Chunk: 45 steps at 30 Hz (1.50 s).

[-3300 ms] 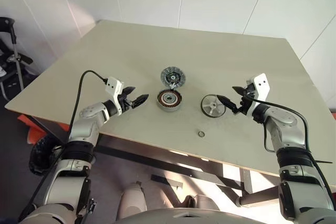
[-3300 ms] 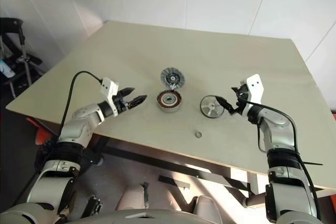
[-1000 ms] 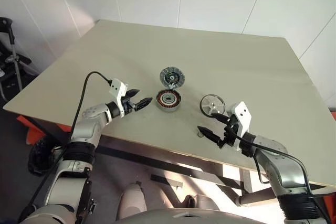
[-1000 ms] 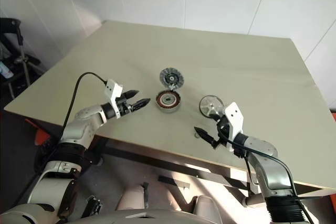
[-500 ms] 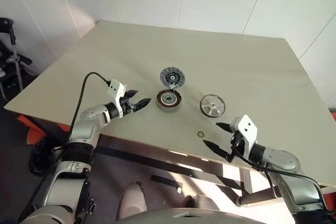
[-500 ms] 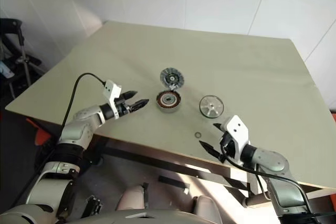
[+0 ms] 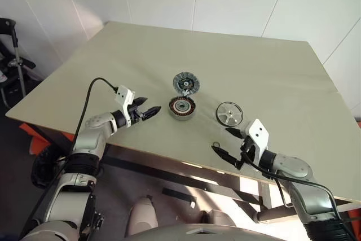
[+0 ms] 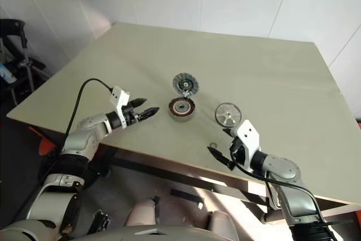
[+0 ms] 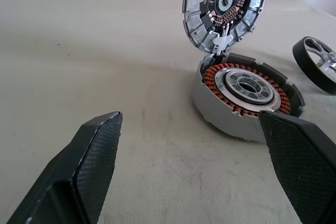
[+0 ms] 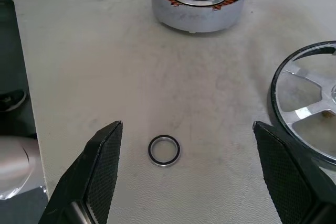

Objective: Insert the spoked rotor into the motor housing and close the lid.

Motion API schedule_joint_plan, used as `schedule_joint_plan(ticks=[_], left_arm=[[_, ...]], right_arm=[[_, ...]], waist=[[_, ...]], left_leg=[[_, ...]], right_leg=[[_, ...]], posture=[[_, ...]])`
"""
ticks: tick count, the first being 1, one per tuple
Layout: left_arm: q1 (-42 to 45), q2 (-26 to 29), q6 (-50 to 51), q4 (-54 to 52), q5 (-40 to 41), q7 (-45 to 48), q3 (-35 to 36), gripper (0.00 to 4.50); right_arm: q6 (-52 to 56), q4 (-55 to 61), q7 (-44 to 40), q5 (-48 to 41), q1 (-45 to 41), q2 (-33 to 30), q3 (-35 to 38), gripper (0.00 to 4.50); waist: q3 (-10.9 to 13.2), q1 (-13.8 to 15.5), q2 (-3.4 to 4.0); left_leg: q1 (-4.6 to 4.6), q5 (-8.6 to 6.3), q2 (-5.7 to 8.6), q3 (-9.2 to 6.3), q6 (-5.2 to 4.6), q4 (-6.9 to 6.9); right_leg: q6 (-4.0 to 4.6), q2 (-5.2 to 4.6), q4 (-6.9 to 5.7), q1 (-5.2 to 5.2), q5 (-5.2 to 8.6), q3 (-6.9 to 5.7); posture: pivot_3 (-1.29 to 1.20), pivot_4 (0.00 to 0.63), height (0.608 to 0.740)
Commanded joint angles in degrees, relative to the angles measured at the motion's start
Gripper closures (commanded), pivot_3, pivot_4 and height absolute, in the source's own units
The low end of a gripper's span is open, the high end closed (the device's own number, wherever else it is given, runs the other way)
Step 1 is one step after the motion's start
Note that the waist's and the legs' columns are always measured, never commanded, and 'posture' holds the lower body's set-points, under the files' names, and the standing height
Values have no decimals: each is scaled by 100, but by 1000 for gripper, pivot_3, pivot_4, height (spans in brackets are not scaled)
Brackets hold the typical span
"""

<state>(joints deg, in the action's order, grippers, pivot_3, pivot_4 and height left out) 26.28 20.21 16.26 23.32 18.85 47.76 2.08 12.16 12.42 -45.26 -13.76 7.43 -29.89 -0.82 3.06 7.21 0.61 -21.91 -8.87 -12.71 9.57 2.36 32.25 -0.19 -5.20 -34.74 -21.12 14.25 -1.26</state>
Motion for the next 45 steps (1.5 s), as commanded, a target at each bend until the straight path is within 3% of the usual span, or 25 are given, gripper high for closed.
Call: schedule_joint_plan(ticks=[1,27,36,45], left_arm=[[53,73,2,-178,26,15,80,75],[144,157,73,-206,-2,36,55,75],[182,166,85,-185,3,77,46,25],[172,186,112,-220,3,74,58,25]], right_arm=[[92,405,-13,-115,-25,-1,-95,0],[155,204,363,137,-26,120,-228,0],[67,27,439,238,-47,124,-224,2937],[278,150,239,118,18,26,-293,2937]], waist=[[0,-2,0],[0,-5,0],[0,-7,0],[-1,-6,-1]], left_leg=[[1,0,0,0,0,0],[7,0,0,0,1,1],[7,0,0,0,1,3],[8,0,0,-1,1,4]], right_leg=[[0,0,0,1,0,0],[0,0,-3,5,0,1],[0,0,-4,7,0,0],[0,0,-5,7,0,0]], posture=[[0,0,740],[0,0,740],[0,0,740],[0,0,740]])
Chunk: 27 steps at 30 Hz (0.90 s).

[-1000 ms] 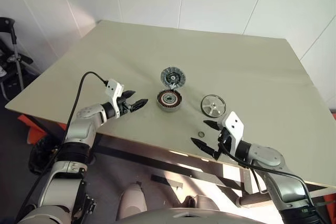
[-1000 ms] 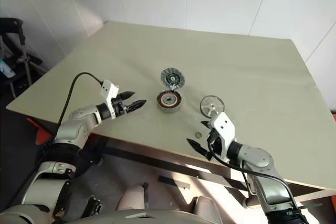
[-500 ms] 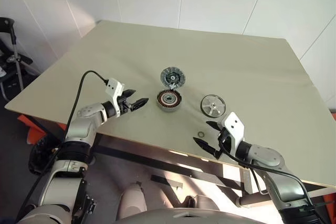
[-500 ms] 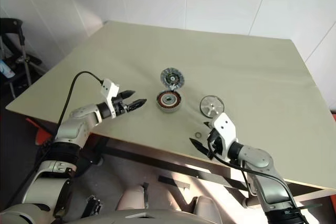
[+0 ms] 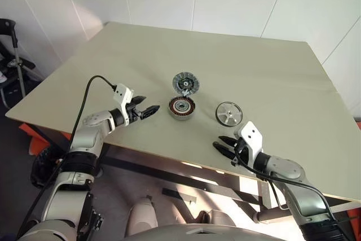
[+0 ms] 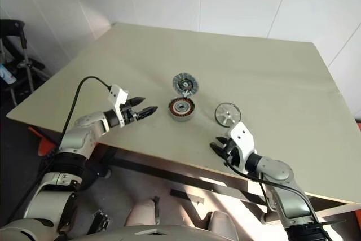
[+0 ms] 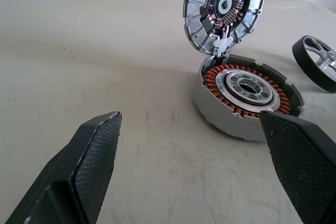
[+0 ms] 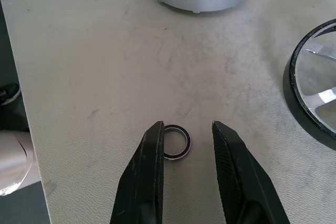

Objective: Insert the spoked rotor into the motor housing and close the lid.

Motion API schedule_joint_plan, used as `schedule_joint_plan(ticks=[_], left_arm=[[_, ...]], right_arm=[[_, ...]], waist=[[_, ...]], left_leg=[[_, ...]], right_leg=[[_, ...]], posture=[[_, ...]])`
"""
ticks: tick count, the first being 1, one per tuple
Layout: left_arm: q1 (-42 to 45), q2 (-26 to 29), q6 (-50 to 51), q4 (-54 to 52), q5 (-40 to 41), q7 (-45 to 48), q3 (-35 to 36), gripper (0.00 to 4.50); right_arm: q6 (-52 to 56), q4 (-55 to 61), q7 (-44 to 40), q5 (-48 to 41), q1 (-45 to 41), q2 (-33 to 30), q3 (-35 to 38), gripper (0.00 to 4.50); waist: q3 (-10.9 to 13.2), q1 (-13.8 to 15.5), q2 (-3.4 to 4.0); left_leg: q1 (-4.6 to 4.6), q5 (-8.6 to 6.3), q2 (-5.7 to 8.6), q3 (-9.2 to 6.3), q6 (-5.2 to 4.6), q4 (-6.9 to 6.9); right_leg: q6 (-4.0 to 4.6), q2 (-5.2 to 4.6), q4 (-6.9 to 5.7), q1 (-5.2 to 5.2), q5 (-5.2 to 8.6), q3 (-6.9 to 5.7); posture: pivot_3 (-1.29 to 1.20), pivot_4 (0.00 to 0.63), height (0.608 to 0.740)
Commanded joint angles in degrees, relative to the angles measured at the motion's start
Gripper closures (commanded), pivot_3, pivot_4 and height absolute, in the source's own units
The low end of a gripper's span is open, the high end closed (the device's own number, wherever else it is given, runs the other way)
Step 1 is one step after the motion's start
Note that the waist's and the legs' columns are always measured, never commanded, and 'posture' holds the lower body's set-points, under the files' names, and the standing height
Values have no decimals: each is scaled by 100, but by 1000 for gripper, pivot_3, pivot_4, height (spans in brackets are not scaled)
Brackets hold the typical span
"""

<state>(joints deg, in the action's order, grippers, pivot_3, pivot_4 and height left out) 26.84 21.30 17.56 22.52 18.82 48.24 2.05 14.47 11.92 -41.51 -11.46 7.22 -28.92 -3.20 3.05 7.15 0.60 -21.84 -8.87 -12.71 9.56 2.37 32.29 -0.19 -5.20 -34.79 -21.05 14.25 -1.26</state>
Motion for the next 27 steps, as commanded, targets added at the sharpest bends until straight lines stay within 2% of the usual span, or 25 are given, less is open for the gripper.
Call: schedule_joint_plan(ticks=[1,5,18,27], left_arm=[[108,88,-9,-152,9,27,66,25],[77,128,5,-160,12,40,75,25],[100,126,-4,-164,10,22,62,25],[75,178,-10,-184,17,32,89,25]], right_arm=[[92,276,-184,-144,112,-83,-87,2937],[258,474,-301,-257,185,-132,-64,2937],[-5,-71,-160,-38,-128,-1,-83,2937],[-212,-297,-272,-43,28,-73,-83,2937]], waist=[[0,3,0],[-1,4,-1],[-2,0,-3],[-4,-1,-6]], left_leg=[[0,0,0,0,0,0],[1,0,0,-1,0,0],[6,0,0,-1,0,1],[19,0,0,-1,0,2]], right_leg=[[0,0,0,0,0,0],[0,0,1,2,0,-1],[0,0,-2,6,0,0],[0,0,-3,20,0,0]], posture=[[0,0,740],[0,0,740],[0,0,740],[0,0,740]])
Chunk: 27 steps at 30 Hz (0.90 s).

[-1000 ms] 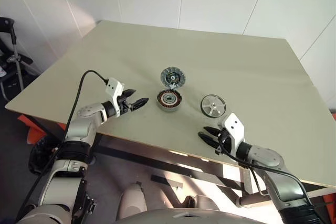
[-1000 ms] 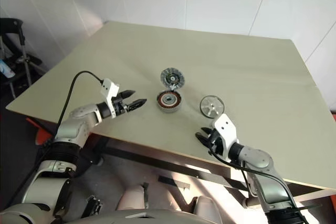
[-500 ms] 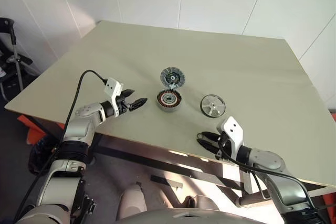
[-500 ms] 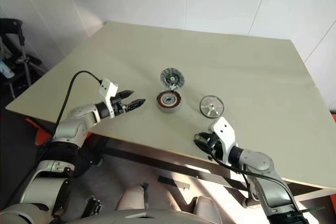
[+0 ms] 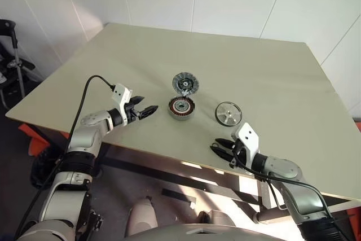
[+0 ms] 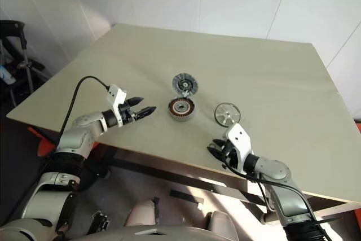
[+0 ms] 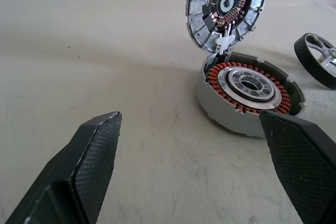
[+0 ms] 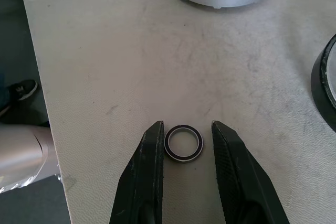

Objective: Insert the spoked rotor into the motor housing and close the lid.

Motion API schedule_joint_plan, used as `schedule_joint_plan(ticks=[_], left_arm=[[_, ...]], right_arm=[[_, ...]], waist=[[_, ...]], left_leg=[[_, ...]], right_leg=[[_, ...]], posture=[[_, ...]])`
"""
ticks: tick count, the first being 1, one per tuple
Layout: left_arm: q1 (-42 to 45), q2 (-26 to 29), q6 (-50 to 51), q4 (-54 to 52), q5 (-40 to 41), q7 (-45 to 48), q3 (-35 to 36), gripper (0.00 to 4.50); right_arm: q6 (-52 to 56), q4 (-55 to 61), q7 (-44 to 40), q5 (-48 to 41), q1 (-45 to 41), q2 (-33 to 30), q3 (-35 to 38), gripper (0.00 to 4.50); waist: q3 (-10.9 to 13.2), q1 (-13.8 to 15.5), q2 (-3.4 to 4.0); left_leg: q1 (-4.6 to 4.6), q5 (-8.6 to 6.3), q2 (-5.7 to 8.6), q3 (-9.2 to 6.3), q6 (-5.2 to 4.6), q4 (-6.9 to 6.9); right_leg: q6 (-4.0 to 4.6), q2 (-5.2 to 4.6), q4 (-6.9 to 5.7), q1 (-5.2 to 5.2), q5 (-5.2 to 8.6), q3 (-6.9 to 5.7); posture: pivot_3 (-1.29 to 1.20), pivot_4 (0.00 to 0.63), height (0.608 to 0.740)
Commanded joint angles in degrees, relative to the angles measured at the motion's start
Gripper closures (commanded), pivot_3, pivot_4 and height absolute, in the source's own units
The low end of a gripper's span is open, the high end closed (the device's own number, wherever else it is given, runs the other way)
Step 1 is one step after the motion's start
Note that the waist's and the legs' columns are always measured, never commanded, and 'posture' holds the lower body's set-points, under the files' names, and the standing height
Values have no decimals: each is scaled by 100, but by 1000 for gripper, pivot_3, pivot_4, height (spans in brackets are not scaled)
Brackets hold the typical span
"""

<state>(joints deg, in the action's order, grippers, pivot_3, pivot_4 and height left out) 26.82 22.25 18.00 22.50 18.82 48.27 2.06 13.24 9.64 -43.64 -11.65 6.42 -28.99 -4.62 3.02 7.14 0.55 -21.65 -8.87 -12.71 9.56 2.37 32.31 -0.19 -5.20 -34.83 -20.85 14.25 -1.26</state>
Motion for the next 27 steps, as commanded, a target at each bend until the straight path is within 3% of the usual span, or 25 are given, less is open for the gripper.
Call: schedule_joint_plan(ticks=[1,12,16,23,27], left_arm=[[76,87,-55,-182,17,31,90,25],[137,86,-84,-130,-2,32,68,25],[116,91,-90,-155,-1,18,79,25],[99,84,-87,-176,4,-2,86,25],[101,76,-107,-147,-5,0,82,25]], right_arm=[[-124,-87,-82,-25,155,-94,74,2937],[-643,-740,-192,-25,191,-64,83,2937],[-864,-918,-212,-9,215,-53,65,3925],[-1013,-1161,-173,1,44,-21,67,3925],[-553,-970,7,-437,-246,176,340,3925]], waist=[[-2,5,-3],[-22,15,-32],[-30,16,-45],[-37,14,-56],[-37,-9,-57]], left_leg=[[0,0,0,0,0,0],[2,-1,1,0,-1,0],[20,-1,2,0,-2,0],[35,-2,2,-1,-3,-1],[57,-4,2,-1,-5,-3]], right_leg=[[0,0,0,1,0,0],[0,-1,6,9,0,-2],[-1,-3,7,27,1,-1],[-1,-5,9,43,1,-2],[-31,-5,11,56,19,-2]], posture=[[0,0,740],[0,0,740],[0,0,740],[0,0,740],[0,0,740]])
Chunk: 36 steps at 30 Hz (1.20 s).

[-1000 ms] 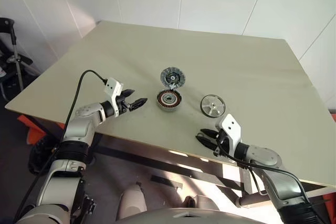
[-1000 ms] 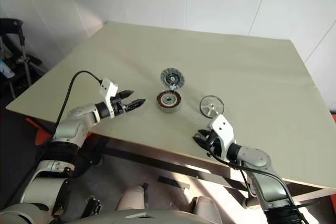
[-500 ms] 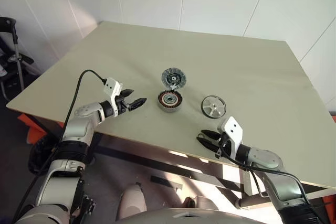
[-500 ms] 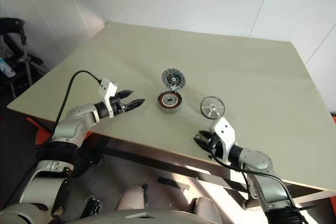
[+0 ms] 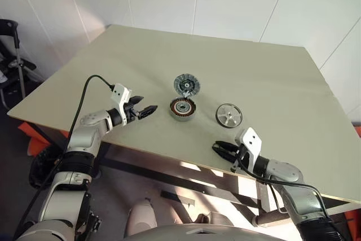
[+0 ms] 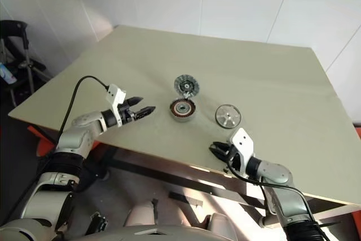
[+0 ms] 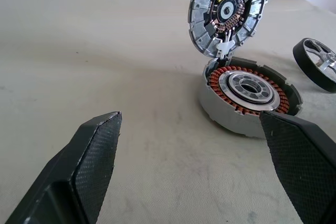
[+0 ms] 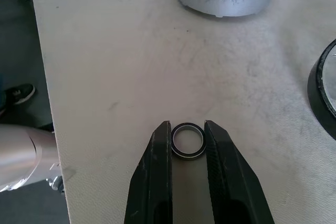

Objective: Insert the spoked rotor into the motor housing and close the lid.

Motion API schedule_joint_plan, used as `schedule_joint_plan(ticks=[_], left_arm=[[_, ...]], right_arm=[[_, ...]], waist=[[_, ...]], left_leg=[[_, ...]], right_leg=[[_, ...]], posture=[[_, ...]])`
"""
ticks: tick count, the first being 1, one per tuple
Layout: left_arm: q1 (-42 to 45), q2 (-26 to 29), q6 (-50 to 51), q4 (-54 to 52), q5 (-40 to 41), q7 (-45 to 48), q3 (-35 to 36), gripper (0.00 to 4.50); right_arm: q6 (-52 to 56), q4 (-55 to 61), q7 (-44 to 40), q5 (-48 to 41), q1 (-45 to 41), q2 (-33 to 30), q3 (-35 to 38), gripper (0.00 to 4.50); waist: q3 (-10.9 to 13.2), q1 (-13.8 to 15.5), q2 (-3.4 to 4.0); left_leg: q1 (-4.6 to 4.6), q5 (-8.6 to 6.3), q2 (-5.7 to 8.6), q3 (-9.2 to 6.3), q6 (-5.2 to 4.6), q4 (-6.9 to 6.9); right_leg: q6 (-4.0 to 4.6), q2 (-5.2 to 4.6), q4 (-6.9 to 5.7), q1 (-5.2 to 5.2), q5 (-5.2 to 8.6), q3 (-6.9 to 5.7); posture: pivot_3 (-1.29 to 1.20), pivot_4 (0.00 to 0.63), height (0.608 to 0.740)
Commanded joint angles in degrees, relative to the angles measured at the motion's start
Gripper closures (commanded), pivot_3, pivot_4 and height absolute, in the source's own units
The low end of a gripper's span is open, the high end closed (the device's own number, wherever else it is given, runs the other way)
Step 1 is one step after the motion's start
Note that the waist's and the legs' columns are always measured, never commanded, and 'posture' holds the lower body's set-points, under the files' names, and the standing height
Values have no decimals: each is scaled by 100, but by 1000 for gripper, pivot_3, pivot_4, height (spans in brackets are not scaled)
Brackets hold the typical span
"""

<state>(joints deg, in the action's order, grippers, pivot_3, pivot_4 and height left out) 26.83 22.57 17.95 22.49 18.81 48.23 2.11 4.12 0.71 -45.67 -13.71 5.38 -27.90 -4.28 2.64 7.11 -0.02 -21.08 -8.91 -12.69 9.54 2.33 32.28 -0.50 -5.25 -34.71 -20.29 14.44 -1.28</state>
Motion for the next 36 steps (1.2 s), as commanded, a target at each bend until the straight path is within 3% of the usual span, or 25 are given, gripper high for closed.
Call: schedule_joint_plan(ticks=[1,7,10,16,36], left_arm=[[102,41,-108,-137,-5,4,76,25],[123,12,-93,-176,14,-24,85,25],[117,-18,-59,-255,44,-68,102,25],[84,-21,-24,-341,22,-230,124,25],[62,-24,474,-582,-1,-620,96,25]], right_arm=[[536,17,272,-381,-282,127,392,3925],[1249,362,749,-537,-1148,396,496,3925],[1390,213,1002,-222,-1559,480,286,3925],[2208,347,1203,10,-2159,723,-264,3925],[2026,-1129,1251,679,-3552,1528,-892,3925]], waist=[[1,-9,1],[8,-34,14],[8,-22,15],[7,-18,17],[10,-24,21]], left_leg=[[0,0,-1,0,0,-1],[-7,4,-6,0,7,-7],[-7,15,-9,0,26,-16],[-70,20,-8,0,35,-17],[-68,22,-10,-1,56,-13]], right_leg=[[-9,0,0,-5,5,-1],[-7,3,-12,-47,2,-4],[41,6,-21,-56,-27,-7],[47,8,-15,-112,-33,-15],[47,8,-22,-113,-32,-14]], posture=[[0,0,740],[0,0,740],[0,0,740],[0,0,740],[0,0,740]])
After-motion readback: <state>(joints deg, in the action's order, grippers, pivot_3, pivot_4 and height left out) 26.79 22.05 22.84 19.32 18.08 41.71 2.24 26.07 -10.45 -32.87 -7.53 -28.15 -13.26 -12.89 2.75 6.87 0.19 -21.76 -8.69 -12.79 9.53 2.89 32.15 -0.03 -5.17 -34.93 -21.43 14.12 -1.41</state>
